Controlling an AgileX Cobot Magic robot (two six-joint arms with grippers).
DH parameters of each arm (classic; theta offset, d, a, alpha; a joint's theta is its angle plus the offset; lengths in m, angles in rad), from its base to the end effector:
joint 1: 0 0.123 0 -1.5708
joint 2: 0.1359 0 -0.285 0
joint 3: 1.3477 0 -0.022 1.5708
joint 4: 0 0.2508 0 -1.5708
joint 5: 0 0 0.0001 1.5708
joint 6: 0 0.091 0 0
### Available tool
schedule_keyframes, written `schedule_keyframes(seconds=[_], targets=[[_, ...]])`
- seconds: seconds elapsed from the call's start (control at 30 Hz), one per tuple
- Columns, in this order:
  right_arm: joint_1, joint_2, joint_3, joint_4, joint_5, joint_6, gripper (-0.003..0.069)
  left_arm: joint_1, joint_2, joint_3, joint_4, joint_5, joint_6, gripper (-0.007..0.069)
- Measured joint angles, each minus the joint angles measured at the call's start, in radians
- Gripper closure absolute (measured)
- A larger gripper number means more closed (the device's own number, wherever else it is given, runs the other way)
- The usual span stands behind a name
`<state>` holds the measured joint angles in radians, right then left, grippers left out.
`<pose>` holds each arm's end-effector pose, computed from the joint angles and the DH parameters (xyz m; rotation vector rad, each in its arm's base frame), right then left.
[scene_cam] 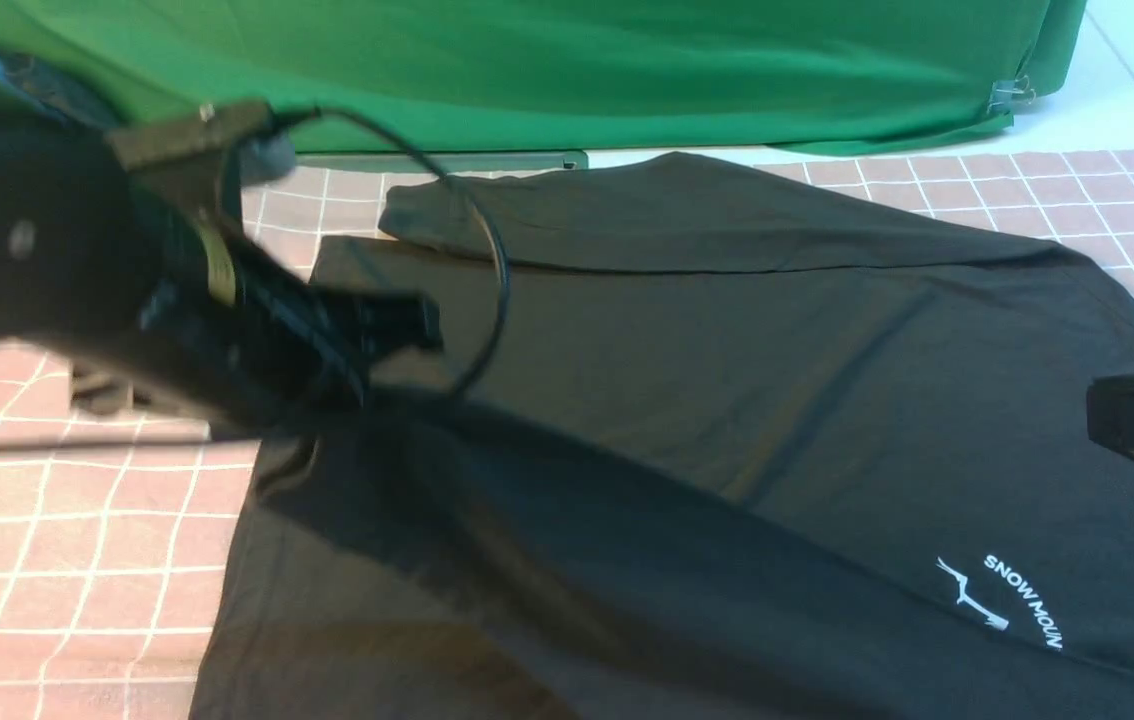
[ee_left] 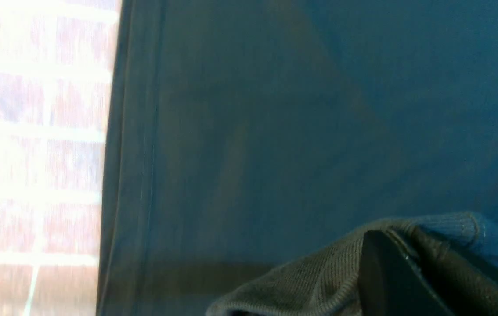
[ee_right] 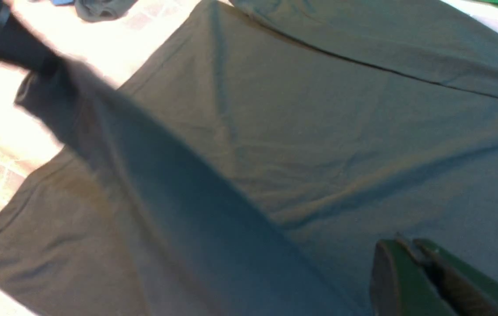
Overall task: Fold a long-sleeved shirt over a pink coffee tablecloth.
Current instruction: 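Fold the left side of the black T-shirt inward over its body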
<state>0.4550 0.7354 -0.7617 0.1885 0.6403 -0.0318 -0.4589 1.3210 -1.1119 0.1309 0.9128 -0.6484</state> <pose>0.1228 0.0714 0.3465 -0.4213 2.0771 0.4630 0.2424 -0.1093 0.3198 -0.1799 2.6056 -0.2374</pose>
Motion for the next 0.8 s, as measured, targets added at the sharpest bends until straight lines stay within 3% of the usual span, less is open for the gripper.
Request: schedule_keyframes(seconds=[0.33,0.53,0.8], targets=[[0.000,0.000,0.000,0.000,-0.003,0.001,0.0589,0.156,0.170,-0.078,-0.013,-0.164,0.109,0.0578],[0.000,0.000,0.000,0.000,-0.003,0.001,0.0589,0.162,0.260,-0.107,0.003,-0.250,0.147,0.0578],[0.000,0.000,0.000,0.000,-0.002,0.001,0.0589,0.162,0.370,-0.152,0.133,-0.310,0.157,0.0578]])
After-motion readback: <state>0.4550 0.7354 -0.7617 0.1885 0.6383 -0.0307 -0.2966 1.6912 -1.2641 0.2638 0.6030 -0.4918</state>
